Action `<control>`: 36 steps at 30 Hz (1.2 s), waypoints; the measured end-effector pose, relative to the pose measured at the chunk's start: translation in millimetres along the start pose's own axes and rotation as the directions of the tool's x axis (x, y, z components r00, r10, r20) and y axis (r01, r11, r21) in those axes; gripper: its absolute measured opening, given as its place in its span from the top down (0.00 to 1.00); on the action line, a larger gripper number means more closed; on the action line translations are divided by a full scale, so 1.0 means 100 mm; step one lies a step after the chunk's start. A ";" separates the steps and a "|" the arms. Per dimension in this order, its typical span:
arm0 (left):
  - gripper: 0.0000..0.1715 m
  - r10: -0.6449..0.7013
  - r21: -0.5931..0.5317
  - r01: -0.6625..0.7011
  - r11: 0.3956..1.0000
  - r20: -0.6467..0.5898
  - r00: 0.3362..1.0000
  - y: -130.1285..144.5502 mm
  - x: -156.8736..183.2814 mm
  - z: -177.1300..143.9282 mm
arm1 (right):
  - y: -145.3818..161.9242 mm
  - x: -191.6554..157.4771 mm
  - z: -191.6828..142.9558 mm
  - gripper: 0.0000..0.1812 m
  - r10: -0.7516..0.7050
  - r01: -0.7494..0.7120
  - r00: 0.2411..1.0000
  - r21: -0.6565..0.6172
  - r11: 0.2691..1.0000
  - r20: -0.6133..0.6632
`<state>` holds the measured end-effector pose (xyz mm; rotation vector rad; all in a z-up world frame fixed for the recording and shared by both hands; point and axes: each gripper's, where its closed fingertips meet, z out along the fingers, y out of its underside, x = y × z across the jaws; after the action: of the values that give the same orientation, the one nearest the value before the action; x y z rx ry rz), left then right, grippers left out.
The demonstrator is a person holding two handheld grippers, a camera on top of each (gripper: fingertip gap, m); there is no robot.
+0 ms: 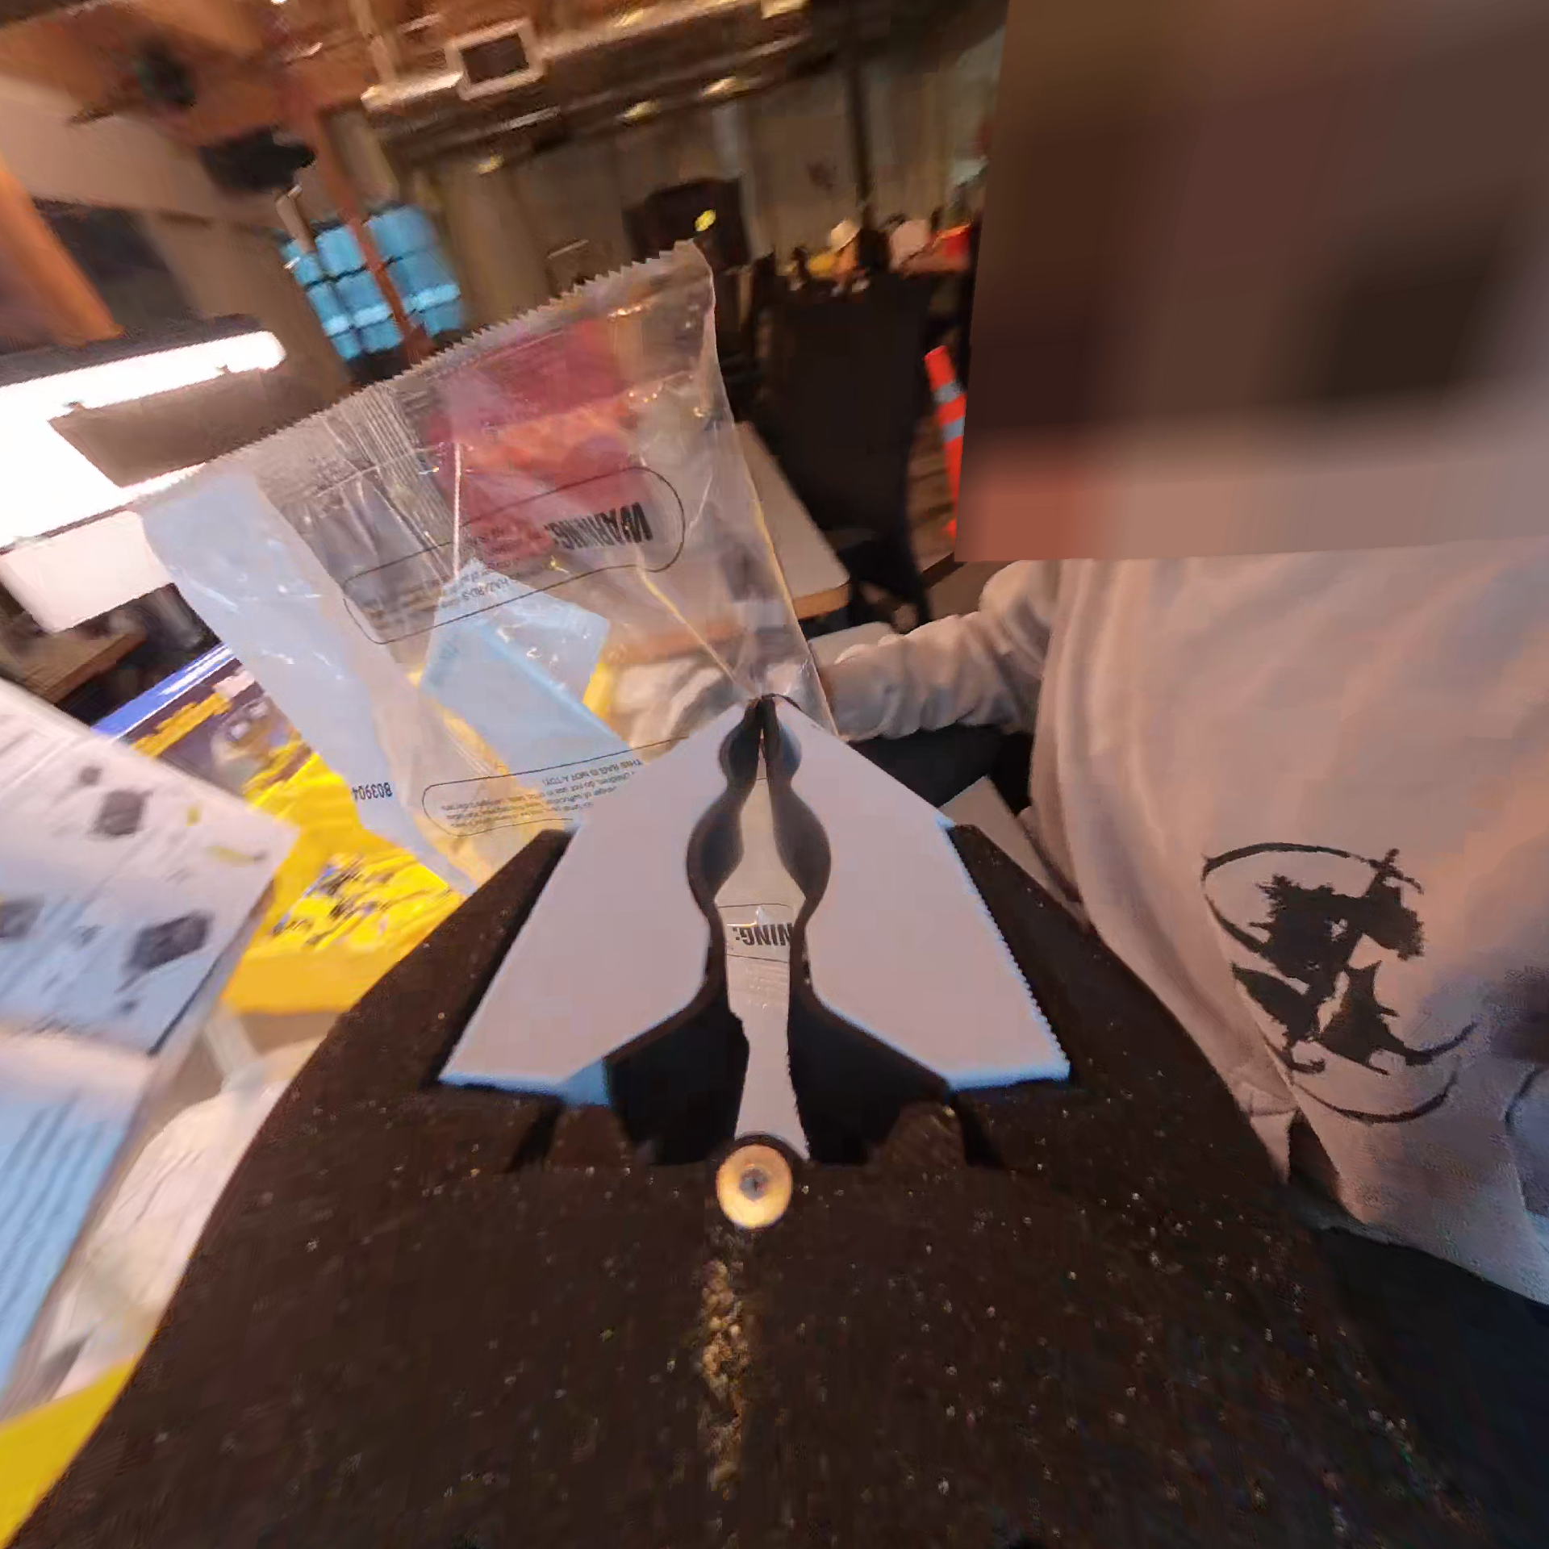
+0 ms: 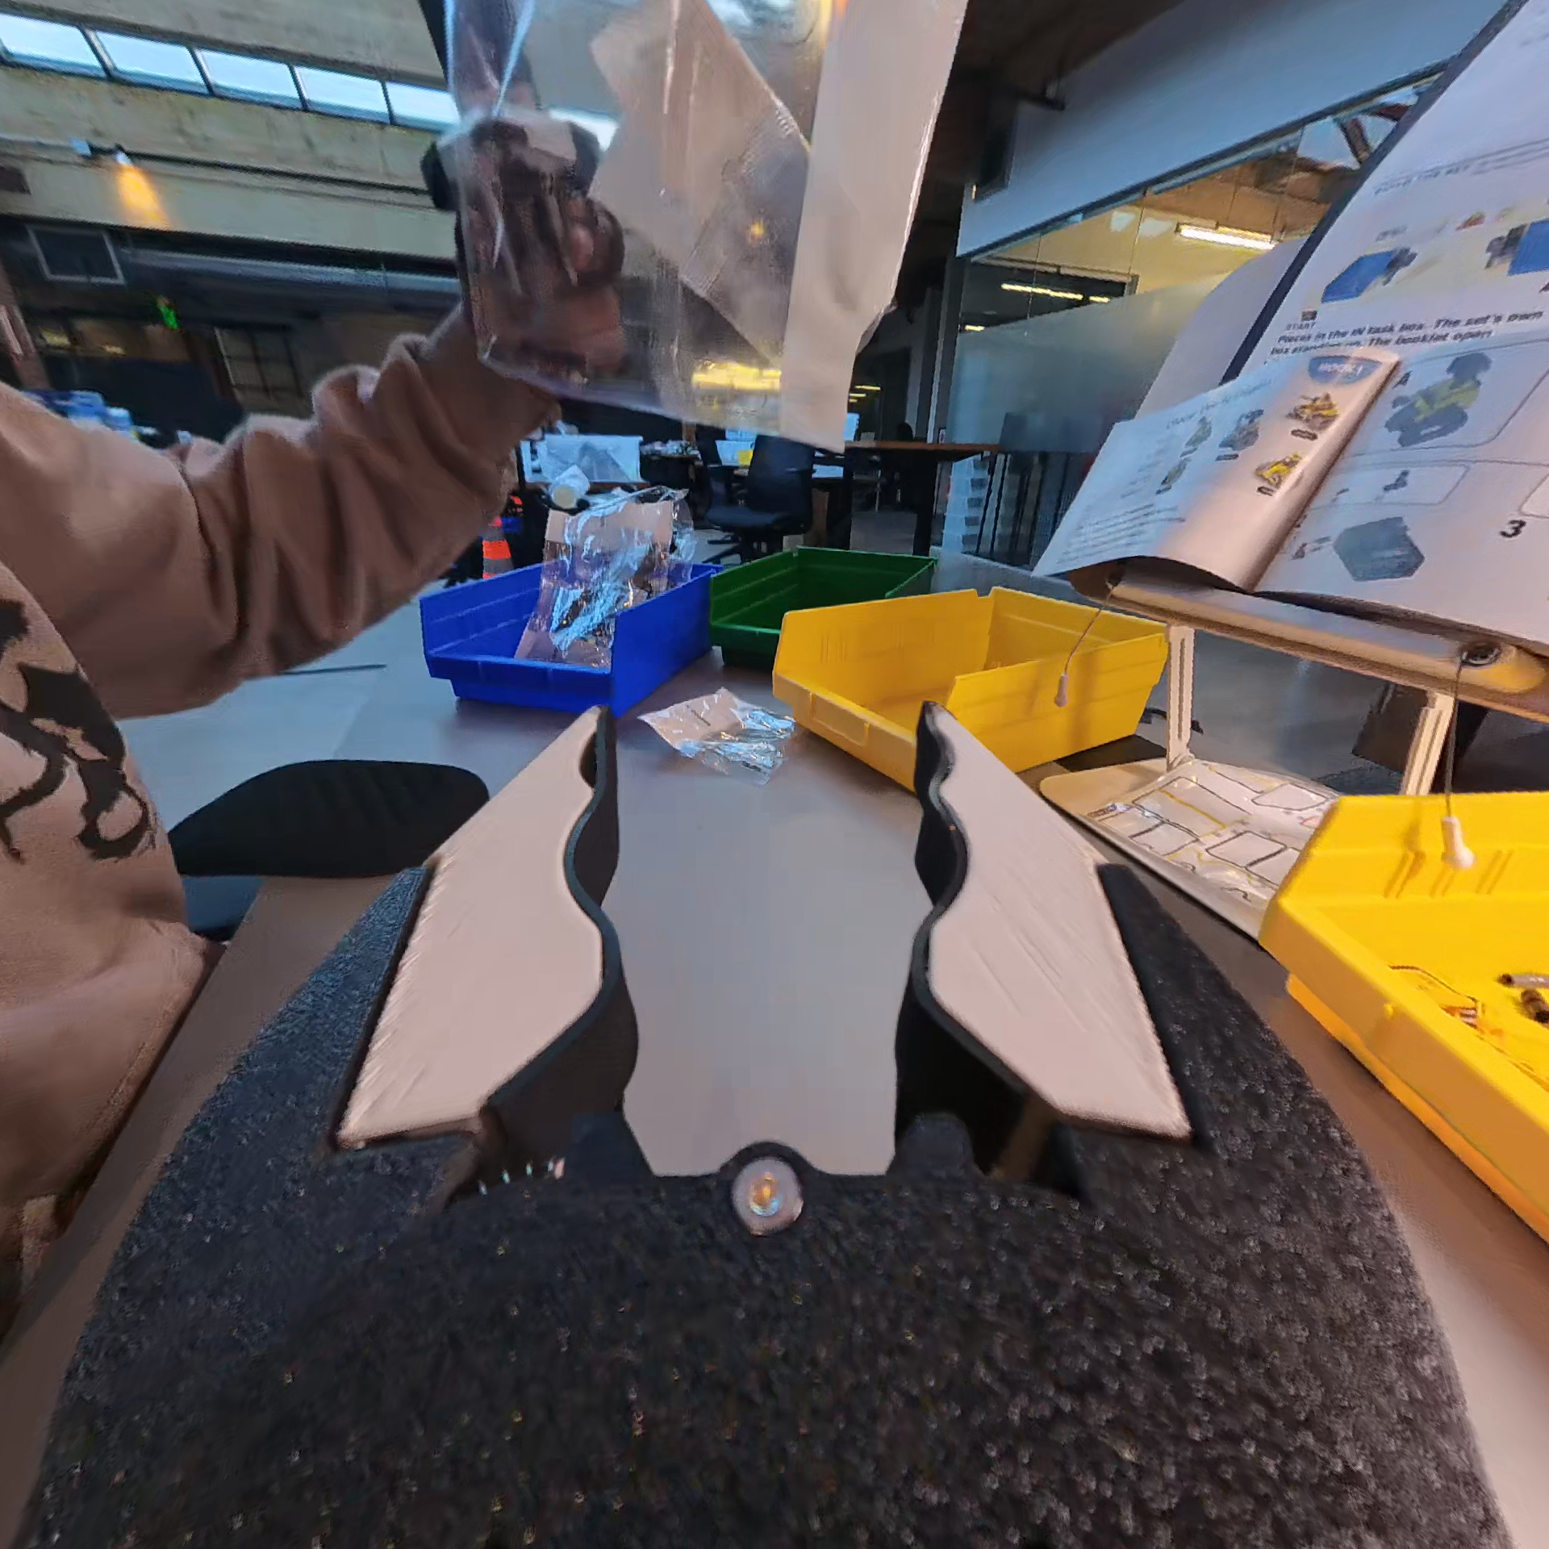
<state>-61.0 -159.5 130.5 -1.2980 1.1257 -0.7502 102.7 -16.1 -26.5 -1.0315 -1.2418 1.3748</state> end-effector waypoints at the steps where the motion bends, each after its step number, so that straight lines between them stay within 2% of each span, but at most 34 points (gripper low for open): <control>1: 1.00 0.004 0.046 -0.002 0.999 -0.056 0.998 0.06 0.08 0.13 | -0.05 0.01 0.04 0.57 0.006 -0.006 1.000 0.006 1.000 0.001; 4: 1.00 -0.017 0.172 0.050 0.984 -0.189 0.982 0.27 0.22 0.42 | -0.19 0.09 0.17 0.47 0.010 -0.010 1.000 0.008 1.000 0.018; 7: 1.00 -0.083 0.225 0.144 0.964 -0.260 0.962 0.58 0.20 0.62 | -0.29 0.13 0.31 0.43 0.117 -0.120 0.986 0.023 0.992 0.118; 8: 1.00 -0.117 0.223 0.181 0.958 -0.273 0.955 0.71 0.18 0.66 | -0.25 0.10 0.35 0.49 0.142 -0.144 0.977 0.005 0.990 0.160; 9: 1.00 -0.147 0.198 0.201 0.960 -0.257 0.955 0.88 0.14 0.70 | -0.18 0.05 0.39 0.62 0.149 -0.148 0.968 -0.020 0.989 0.200; 10: 1.00 -0.172 0.172 0.213 0.962 -0.224 0.959 1.06 0.09 0.72 | -0.09 0.01 0.42 0.79 0.129 -0.124 0.966 -0.039 0.992 0.223; 11: 1.00 -0.205 0.165 0.235 0.958 -0.181 0.962 1.22 0.01 0.71 | 0.00 0.03 0.44 0.91 0.083 -0.078 0.978 -0.035 0.996 0.192; 13: 1.00 -0.278 0.131 0.282 0.950 -0.045 0.959 1.56 -0.22 0.64 | 0.14 0.09 0.44 1.00 -0.016 0.019 0.994 -0.025 1.000 0.108; 15: 1.00 -0.304 0.072 0.298 0.952 0.087 0.949 1.85 -0.41 0.54 | 0.29 0.14 0.41 1.00 -0.110 0.114 0.992 -0.079 0.990 0.054; 17: 1.00 -0.311 0.036 0.310 0.950 0.179 0.933 2.02 -0.55 0.48 | 0.41 0.22 0.39 1.00 -0.254 0.250 0.967 -0.151 0.956 -0.004; 22: 1.00 -0.294 -0.045 0.316 0.948 0.266 0.918 2.25 -0.65 0.46 | 0.59 0.27 0.32 1.00 -0.468 0.449 0.884 -0.289 0.845 0.005; 24: 1.00 -0.292 -0.041 0.317 0.948 0.289 0.911 2.28 -0.68 0.43 | 0.66 0.27 0.30 1.00 -0.492 0.472 0.870 -0.321 0.821 0.020; 28: 1.00 -0.306 -0.008 0.325 0.946 0.314 0.899 2.26 -0.73 0.39 | 0.73 0.32 0.27 1.00 -0.460 0.437 0.888 -0.337 0.834 0.014; 32: 1.00 -0.335 0.024 0.347 0.937 0.336 0.880 2.16 -0.75 0.42 | 0.83 0.38 0.19 1.00 -0.336 0.326 0.941 -0.359 0.875 0.035; 34: 1.00 -0.413 0.089 0.408 0.908 0.346 0.843 2.11 -0.81 0.37 | 0.83 0.44 0.11 1.00 -0.265 0.259 0.964 -0.364 0.894 0.035; 36: 1.00 -0.521 0.191 0.485 0.853 0.353 0.777 2.09 -0.91 0.26 | 0.83 0.55 0.00 1.00 -0.207 0.194 0.978 -0.371 0.908 0.005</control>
<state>-99.6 -31.2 -55.4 -1.6112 0.4036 -0.8640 83.4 38.3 -107.8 -1.1393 -1.5734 0.9805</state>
